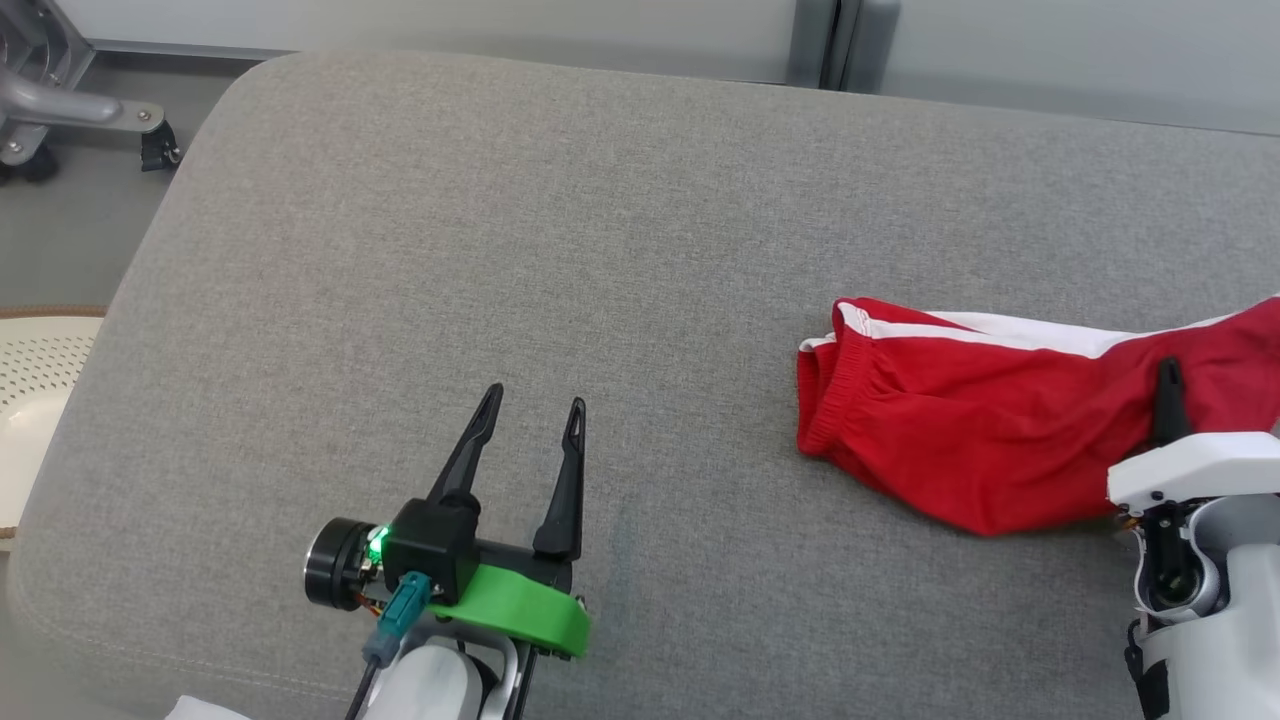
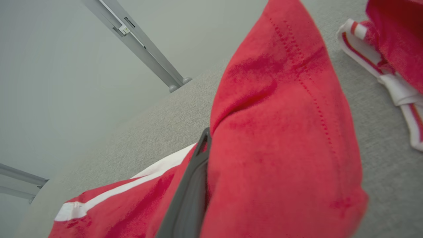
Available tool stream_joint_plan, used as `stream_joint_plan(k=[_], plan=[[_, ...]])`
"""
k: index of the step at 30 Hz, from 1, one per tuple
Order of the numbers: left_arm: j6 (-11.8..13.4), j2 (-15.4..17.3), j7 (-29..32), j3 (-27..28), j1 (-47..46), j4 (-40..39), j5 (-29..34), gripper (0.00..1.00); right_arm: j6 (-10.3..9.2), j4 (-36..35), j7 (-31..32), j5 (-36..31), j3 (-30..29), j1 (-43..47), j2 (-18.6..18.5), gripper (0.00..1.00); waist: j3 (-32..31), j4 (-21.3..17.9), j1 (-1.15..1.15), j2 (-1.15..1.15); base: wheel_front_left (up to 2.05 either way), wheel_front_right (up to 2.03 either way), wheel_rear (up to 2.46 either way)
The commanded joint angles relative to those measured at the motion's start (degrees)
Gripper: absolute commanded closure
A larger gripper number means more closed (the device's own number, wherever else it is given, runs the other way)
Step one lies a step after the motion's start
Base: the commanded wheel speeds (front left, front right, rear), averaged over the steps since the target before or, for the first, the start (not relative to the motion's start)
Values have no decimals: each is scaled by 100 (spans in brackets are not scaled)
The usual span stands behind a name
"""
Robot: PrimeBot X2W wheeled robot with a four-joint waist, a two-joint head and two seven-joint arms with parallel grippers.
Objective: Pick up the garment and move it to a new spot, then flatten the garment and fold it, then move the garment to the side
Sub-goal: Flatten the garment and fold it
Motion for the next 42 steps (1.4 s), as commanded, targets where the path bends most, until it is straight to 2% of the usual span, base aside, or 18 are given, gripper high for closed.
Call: stream_joint_plan(k=[1,8,15,25,26,27,28,31,42], plan=[[-32,15,-16,-5,40,15,53,0,-1,15,-126,-44,159,-32,-8,100,-15,10,0,0,0,0,0],[-48,16,-15,20,83,52,100,0,-1,-86,-517,-31,1088,-111,-9,100,-65,142,0,0,0,0,0],[-43,15,-16,38,164,81,81,0,-1,-384,-734,40,1994,182,-13,100,-195,285,0,0,0,0,0],[-40,15,-16,57,268,92,88,0,-1,-408,-819,-143,2617,471,-13,100,-322,313,0,0,0,0,0],[-43,15,-16,58,272,90,92,0,-1,-399,-831,-156,2639,470,-13,81,-326,310,0,0,0,0,0],[-47,16,-16,57,270,88,96,0,-1,-391,-828,-95,2673,465,-15,30,-330,306,0,0,0,0,0],[-52,16,-16,59,269,87,97,0,-1,-385,-832,24,2702,455,-15,0,-336,301,0,0,0,0,0],[-79,16,-16,70,301,100,-26,0,-1,-433,-802,107,2938,418,-6,0,-351,292,0,0,0,0,0],[-64,16,-16,99,317,112,-39,0,-1,-338,-671,-242,3706,532,-22,0,-380,290,0,0,0,0,0]])
